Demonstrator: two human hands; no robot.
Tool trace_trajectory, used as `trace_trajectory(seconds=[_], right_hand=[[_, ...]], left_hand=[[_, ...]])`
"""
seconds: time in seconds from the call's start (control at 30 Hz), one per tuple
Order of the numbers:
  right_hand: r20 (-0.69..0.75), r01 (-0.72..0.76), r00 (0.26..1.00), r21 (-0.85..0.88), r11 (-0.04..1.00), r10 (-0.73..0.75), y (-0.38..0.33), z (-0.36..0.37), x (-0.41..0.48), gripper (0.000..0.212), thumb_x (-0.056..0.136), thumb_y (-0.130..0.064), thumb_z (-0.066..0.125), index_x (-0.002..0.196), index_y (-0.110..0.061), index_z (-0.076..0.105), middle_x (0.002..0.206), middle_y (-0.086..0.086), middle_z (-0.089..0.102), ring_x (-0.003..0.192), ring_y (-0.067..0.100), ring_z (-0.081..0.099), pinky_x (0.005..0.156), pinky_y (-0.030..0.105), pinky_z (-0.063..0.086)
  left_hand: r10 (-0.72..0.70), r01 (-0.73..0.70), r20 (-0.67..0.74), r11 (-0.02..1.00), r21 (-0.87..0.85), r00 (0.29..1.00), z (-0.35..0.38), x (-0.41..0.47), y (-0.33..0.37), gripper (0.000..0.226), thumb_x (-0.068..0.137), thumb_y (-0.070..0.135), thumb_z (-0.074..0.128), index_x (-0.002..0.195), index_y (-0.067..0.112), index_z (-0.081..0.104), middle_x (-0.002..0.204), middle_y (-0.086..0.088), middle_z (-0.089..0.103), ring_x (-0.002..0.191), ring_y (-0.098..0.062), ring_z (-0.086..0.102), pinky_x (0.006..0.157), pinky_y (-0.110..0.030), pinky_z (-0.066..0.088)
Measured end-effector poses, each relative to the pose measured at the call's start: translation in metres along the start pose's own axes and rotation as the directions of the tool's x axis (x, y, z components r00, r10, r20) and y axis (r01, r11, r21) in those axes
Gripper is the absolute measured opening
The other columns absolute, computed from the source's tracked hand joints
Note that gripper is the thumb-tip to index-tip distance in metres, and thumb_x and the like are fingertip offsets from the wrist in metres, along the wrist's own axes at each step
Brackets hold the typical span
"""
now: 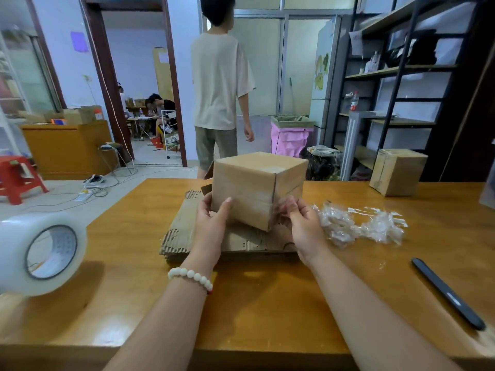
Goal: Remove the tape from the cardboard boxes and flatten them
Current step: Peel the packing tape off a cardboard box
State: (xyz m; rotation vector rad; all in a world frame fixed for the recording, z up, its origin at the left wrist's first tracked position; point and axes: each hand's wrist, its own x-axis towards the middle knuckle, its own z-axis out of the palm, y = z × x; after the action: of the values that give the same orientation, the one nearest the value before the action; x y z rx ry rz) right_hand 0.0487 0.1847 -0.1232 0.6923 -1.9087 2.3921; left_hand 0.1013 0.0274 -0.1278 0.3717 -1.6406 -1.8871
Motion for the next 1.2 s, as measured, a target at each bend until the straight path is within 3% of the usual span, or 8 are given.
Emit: trace_trajectory(seconds=[0.23,0.33,0.4,0.53,0.73,0.87,1.03,1.2], right_hand=[[0.298,0.229,0.951,-0.496,0.837,-0.084,0.005,-0.008,-0.007,0.068,0.078,-0.076,0.045,0.115,-0.018,0.047,0.112,-0.006,0.048,0.104,0.008,0.047,0.089,0.021,0.041],[0.304,0.293,0.947,-0.668,0.684,-0.108,0.006,-0.01,-0.005,0.043,0.077,-0.043,0.074,0.084,-0.026,0.034,0.095,-0.014,0.036,0.083,0.004,0.036,0.07,0.011,0.032],[0.301,0.337,0.938,-0.663,0.669,-0.174,0.009,-0.012,-0.003,0.046,0.08,-0.031,0.074,0.077,-0.028,0.028,0.089,-0.013,0.034,0.078,0.008,0.034,0.068,0.011,0.031],[0.269,0.365,0.931,-0.638,0.679,-0.248,0.007,-0.018,-0.003,0.039,0.084,-0.03,0.069,0.075,-0.025,0.031,0.084,-0.005,0.037,0.075,0.01,0.037,0.064,0.016,0.031],[0.279,0.439,0.897,-0.646,0.625,-0.342,0.004,-0.016,-0.005,0.032,0.083,-0.048,0.056,0.072,-0.029,0.032,0.082,-0.004,0.041,0.076,0.017,0.042,0.066,0.022,0.036],[0.307,0.496,0.867,-0.605,0.623,-0.392,0.006,-0.016,-0.008,0.03,0.086,-0.037,0.066,0.086,-0.028,0.038,0.087,-0.002,0.047,0.077,0.014,0.049,0.066,0.018,0.045],[0.427,0.723,0.648,-0.605,0.333,-0.63,0.012,-0.014,-0.001,0.051,0.091,-0.036,0.052,0.137,-0.025,0.035,0.114,0.004,0.039,0.091,0.017,0.051,0.07,0.017,0.05],[0.379,0.706,0.607,-0.661,0.254,-0.699,0.014,-0.017,0.003,0.039,0.09,-0.025,0.054,0.129,-0.021,0.052,0.109,0.016,0.053,0.091,0.021,0.059,0.075,0.027,0.057]], left_hand=[[0.254,-0.239,-0.054,0.95,0.2,0.966,-0.002,0.0,-0.003,0.046,0.09,0.023,0.065,0.124,0.041,0.038,0.138,0.003,0.034,0.131,-0.018,0.036,0.108,-0.041,0.04],[0.141,-0.135,-0.049,0.983,0.122,0.989,-0.003,0.002,-0.002,0.039,0.093,0.028,0.061,0.125,0.038,0.041,0.139,-0.001,0.039,0.129,-0.02,0.039,0.103,-0.039,0.041],[0.043,-0.042,-0.015,0.995,0.09,0.999,-0.006,0.006,-0.001,0.033,0.093,0.041,0.058,0.124,0.033,0.047,0.135,-0.001,0.047,0.126,-0.02,0.044,0.095,-0.034,0.042],[0.034,-0.052,0.07,0.959,0.277,0.997,-0.01,0.012,0.001,0.082,0.074,0.07,0.062,0.137,0.019,0.05,0.133,-0.001,0.046,0.122,-0.019,0.046,0.095,-0.035,0.046],[0.019,-0.045,0.084,0.946,0.321,0.996,-0.01,0.009,0.01,0.086,0.074,0.062,0.059,0.14,0.009,0.043,0.129,0.002,0.034,0.12,-0.016,0.041,0.103,-0.033,0.039],[0.039,-0.062,0.131,0.982,0.177,0.991,-0.015,0.007,0.012,0.067,0.072,0.05,0.065,0.129,0.023,0.041,0.139,-0.002,0.04,0.123,-0.018,0.045,0.091,-0.027,0.045],[0.037,-0.053,0.098,0.985,0.166,0.994,-0.018,0.006,0.011,0.074,0.064,0.058,0.066,0.126,0.027,0.041,0.141,-0.004,0.043,0.125,-0.02,0.047,0.101,-0.04,0.047],[0.105,-0.14,0.139,0.952,0.272,0.985,-0.016,0.003,0.009,0.083,0.067,0.053,0.069,0.138,0.022,0.041,0.144,0.002,0.039,0.128,-0.016,0.044,0.099,-0.027,0.045]])
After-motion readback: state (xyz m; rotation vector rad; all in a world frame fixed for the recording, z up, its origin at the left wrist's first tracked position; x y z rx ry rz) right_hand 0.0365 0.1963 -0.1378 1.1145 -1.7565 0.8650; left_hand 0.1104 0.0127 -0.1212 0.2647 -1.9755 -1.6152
